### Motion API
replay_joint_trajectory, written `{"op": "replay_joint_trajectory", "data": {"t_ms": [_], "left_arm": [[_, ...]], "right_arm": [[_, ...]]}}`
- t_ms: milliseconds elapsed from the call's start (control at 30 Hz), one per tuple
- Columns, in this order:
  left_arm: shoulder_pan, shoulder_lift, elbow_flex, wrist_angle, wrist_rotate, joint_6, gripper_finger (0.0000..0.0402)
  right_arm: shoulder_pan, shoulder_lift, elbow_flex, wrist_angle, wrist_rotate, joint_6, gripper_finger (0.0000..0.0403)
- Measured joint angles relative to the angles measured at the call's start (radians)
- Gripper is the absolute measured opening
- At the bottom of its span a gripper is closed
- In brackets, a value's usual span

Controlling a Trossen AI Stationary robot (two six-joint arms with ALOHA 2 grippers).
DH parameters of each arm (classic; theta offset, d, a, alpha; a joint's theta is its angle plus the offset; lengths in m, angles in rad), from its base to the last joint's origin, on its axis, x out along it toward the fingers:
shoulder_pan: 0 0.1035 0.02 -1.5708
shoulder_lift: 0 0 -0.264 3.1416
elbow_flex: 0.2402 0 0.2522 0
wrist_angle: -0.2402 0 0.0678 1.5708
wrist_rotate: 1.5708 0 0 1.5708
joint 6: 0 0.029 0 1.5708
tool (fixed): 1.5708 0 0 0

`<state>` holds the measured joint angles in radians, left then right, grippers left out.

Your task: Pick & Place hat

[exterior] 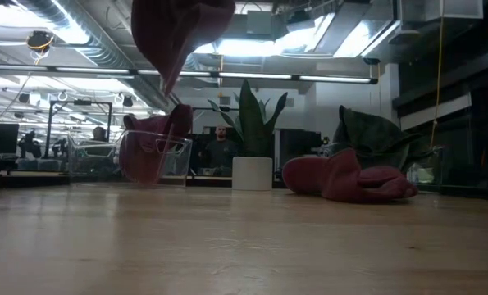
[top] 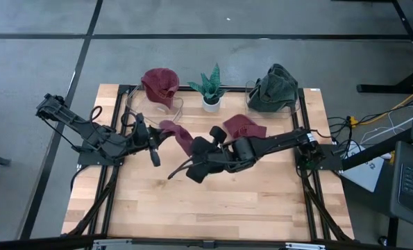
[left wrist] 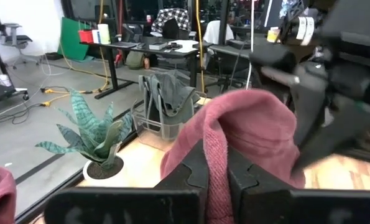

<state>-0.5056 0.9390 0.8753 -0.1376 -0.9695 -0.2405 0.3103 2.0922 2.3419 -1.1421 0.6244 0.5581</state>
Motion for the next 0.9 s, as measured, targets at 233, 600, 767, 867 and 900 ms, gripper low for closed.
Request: {"op": "replay_joint_trajectory", "data": {"t_ms": [233, 600, 767, 867, 900], "left_arm": [[0.0, 0.001, 0.0, -0.063, 0.133, -0.003, 0.0024], [-0.005, 0.001, 0.0, -0.148, 0.171, 0.026, 0.0093], [-0.004, 0.001, 0.0, -0.26, 0.172, -0.003, 0.0156], [-0.004, 0.001, 0.0, -0.313, 0.173, -0.033, 0.0189], [-0.004, 0.001, 0.0, -0.321, 0.173, -0.039, 0.0198]], "right_arm": [[0.014, -0.006, 0.004, -0.001, 0.064, 0.014, 0.0004], [0.028, -0.009, 0.004, -0.004, 0.082, 0.016, 0.0002], [0.028, -0.012, 0.004, -0.012, 0.082, 0.033, 0.0002], [0.028, -0.012, 0.004, -0.039, 0.081, 0.051, 0.0002], [0.028, -0.012, 0.004, -0.049, 0.08, 0.06, 0.0002]]}}
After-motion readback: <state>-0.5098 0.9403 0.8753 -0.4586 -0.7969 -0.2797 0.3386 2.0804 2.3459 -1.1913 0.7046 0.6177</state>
